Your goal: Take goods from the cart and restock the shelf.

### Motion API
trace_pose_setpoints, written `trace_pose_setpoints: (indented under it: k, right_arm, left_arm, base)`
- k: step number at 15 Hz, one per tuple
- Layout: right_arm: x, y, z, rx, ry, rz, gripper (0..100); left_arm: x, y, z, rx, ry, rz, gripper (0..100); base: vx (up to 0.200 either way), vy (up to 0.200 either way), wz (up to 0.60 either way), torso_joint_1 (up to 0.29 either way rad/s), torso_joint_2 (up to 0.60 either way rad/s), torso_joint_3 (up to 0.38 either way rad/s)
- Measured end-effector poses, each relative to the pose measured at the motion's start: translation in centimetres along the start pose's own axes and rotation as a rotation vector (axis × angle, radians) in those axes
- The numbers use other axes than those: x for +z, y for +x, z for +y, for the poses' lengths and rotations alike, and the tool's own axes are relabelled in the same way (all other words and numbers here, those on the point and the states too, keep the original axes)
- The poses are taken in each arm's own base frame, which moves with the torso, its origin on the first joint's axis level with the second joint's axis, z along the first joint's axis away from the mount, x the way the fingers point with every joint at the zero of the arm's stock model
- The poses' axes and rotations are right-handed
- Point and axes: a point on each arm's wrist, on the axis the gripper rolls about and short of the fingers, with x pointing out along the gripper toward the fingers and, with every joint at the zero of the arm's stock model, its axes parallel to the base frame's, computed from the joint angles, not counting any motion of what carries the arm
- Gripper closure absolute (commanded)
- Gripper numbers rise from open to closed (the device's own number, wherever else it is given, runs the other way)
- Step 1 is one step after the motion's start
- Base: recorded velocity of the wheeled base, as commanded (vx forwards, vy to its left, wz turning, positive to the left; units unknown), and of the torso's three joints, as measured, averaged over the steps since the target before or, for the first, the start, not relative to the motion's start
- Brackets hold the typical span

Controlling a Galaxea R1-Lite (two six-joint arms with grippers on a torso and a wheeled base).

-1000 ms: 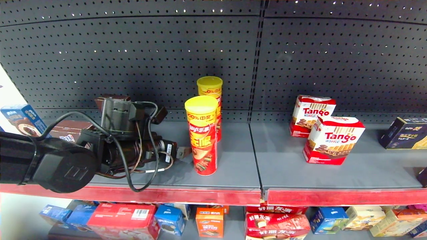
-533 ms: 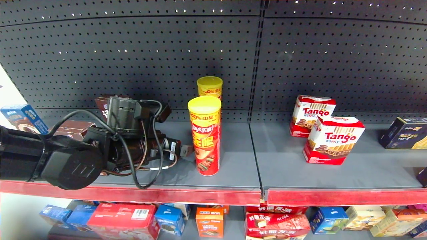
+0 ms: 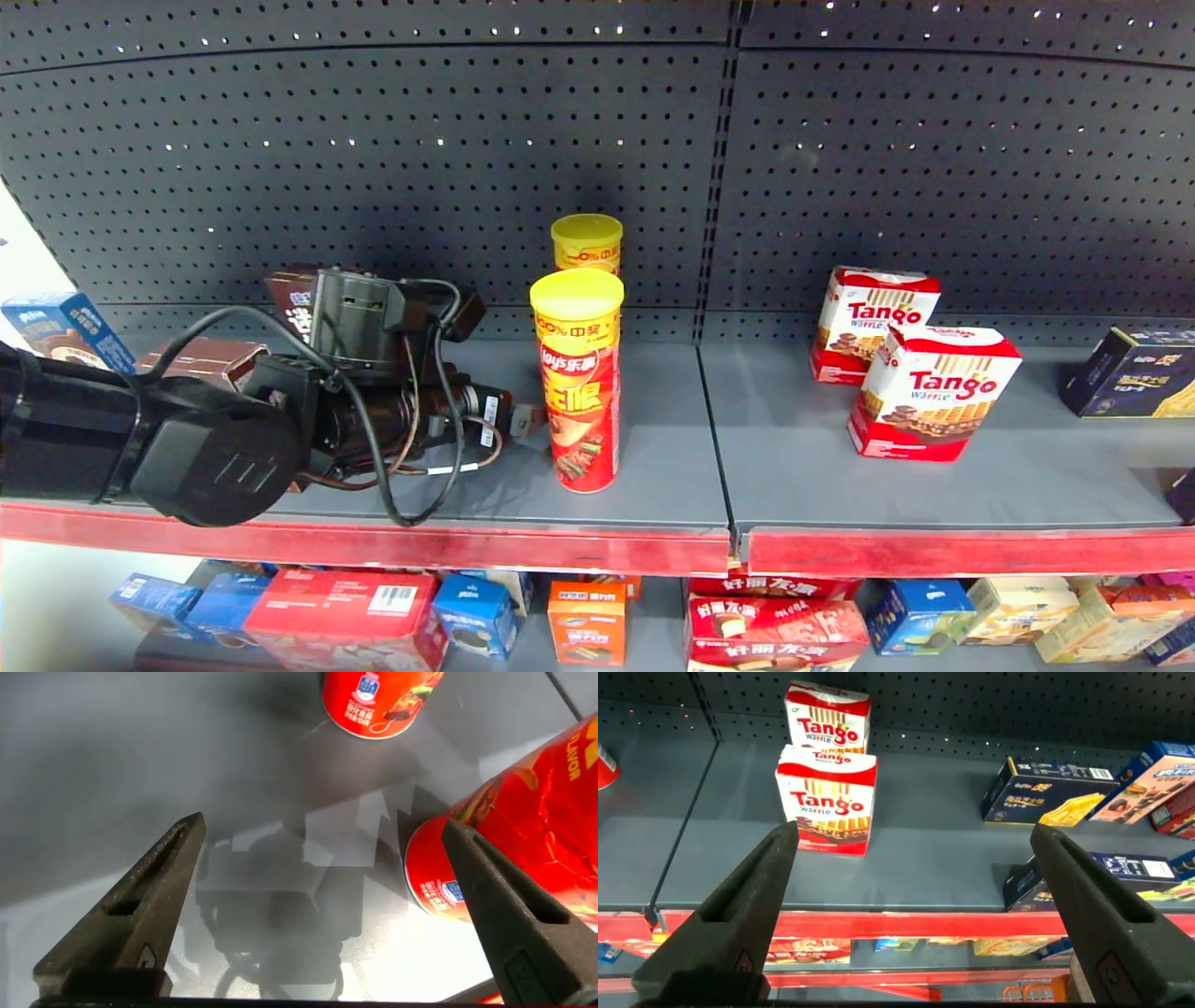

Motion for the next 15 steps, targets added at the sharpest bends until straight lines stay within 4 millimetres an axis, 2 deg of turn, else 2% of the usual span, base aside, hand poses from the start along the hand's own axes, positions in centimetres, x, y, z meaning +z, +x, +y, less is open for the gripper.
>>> trace_pose_setpoints:
  k: [5, 7, 9, 11, 15]
  right_arm:
    - [0.2, 0.0, -0.2, -0.014, 0.009, -0.006, 0]
    - [0.3, 0.0, -0.3, -0.025, 0.013, -0.007, 0]
    - [0.3, 0.0, -0.3, -0.029, 0.017, -0.009, 0]
    - [0.3, 0.0, -0.5, -0.052, 0.022, -0.008, 0]
    - [0.2, -0.1, -1.2, -0.115, 0.033, -0.006, 0]
  left_arm:
    - [-0.1, -0.2, 0.4, 0.029, -0.014, 0.0, 0]
    - [0.3, -1.5, 1.1, 0.051, -0.046, -0.022, 0]
    - [0.5, -4.1, 2.1, 0.083, -0.071, -0.058, 0]
    - [0.4, -7.7, 3.1, 0.118, -0.09, -0.108, 0]
    - [-2.0, -17.0, 4.0, 0.21, -0.13, -0.224, 0]
  base:
    - [0.0, 0.0, 0.0, 0.0, 0.0, 0.0]
    - [0.0, 0.0, 0.0, 0.0, 0.0, 0.0]
    - [0.0, 0.0, 0.0, 0.0, 0.0, 0.0]
    - [0.0, 0.0, 0.0, 0.0, 0.0, 0.0]
    - [0.0, 0.0, 0.0, 0.0, 0.0, 0.0]
